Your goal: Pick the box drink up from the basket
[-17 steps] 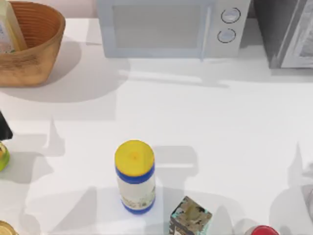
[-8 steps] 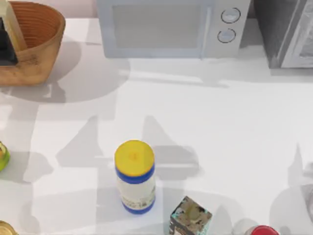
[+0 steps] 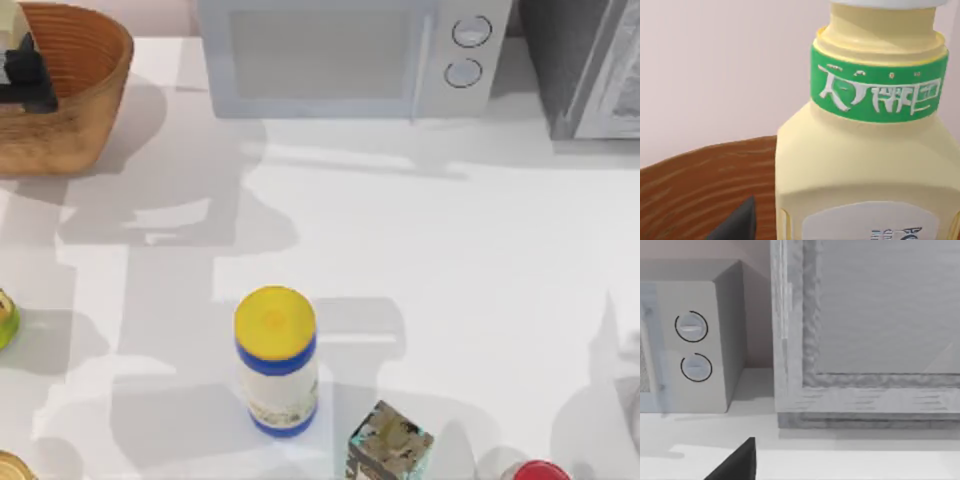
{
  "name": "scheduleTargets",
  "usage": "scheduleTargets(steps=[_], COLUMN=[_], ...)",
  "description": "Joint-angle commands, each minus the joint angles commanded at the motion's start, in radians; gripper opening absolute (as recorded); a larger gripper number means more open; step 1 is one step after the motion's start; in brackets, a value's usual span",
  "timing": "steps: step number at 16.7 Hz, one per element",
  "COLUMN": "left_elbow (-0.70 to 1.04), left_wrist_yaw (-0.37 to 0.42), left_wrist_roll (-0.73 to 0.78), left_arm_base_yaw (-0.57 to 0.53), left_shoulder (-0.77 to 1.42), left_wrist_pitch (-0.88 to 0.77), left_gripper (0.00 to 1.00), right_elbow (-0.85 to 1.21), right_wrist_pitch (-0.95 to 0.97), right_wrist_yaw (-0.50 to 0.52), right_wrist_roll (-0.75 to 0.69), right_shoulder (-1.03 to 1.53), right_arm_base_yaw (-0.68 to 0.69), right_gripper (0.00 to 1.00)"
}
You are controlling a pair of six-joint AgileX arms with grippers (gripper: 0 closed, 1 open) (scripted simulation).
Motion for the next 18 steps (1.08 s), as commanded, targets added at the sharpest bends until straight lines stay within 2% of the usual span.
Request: scheduleTargets(steps=[4, 14, 18], left_elbow=[0.045, 0.057, 0.12], left_wrist_yaw=[0.009, -0.004, -0.011], left_wrist_roll=[0.001, 0.0, -0.001], left_arm_base_yaw=[0.007, -0.007, -0.015], left_shoulder=[0.108, 0.13, 0.167], left_wrist_pitch=[0.055, 0.064, 0.039], left_gripper=[1.0, 1.0, 1.0], right_elbow=[0.0, 0.0, 0.0], right_wrist_pitch=[0.0, 0.0, 0.0], right_wrist_yaw=[0.0, 0.0, 0.0], right_wrist_roll=[0.0, 0.0, 0.0], right_shoulder=[0.0, 0.0, 0.0], right_arm_base_yaw=[0.0, 0.0, 0.0], right_gripper=[1.0, 1.0, 1.0])
